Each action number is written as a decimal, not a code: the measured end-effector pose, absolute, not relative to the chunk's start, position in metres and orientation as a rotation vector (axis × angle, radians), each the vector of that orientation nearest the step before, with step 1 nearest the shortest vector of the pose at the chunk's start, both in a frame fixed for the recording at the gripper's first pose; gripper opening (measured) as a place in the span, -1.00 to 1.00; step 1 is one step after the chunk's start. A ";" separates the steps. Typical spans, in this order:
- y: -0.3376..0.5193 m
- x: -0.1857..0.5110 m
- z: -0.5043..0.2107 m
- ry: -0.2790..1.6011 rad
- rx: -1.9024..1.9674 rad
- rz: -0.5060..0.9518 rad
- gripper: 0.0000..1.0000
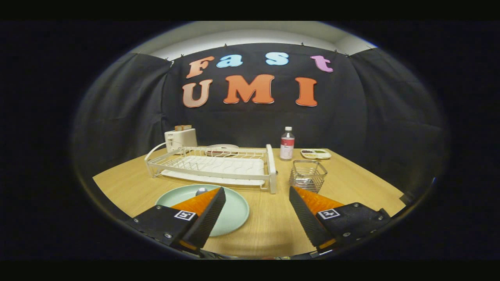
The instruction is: Take the plate from the dish rack, then take the spoon from the basket and place it into the plate.
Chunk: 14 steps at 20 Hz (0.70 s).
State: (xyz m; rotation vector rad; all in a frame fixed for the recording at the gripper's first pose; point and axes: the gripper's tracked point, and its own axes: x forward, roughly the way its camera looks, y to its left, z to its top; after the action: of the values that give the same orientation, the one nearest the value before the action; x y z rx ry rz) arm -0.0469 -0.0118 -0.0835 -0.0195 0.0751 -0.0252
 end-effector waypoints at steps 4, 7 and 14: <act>-0.063 -0.057 -0.065 0.053 -0.023 -0.085 0.95; -0.099 -0.067 -0.056 0.034 0.008 -0.150 0.95; -0.146 -0.081 -0.050 0.013 0.049 -0.262 0.94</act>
State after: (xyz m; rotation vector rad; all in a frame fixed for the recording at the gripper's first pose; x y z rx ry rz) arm -0.0813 -0.1456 -0.0498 0.0490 0.0125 -0.2617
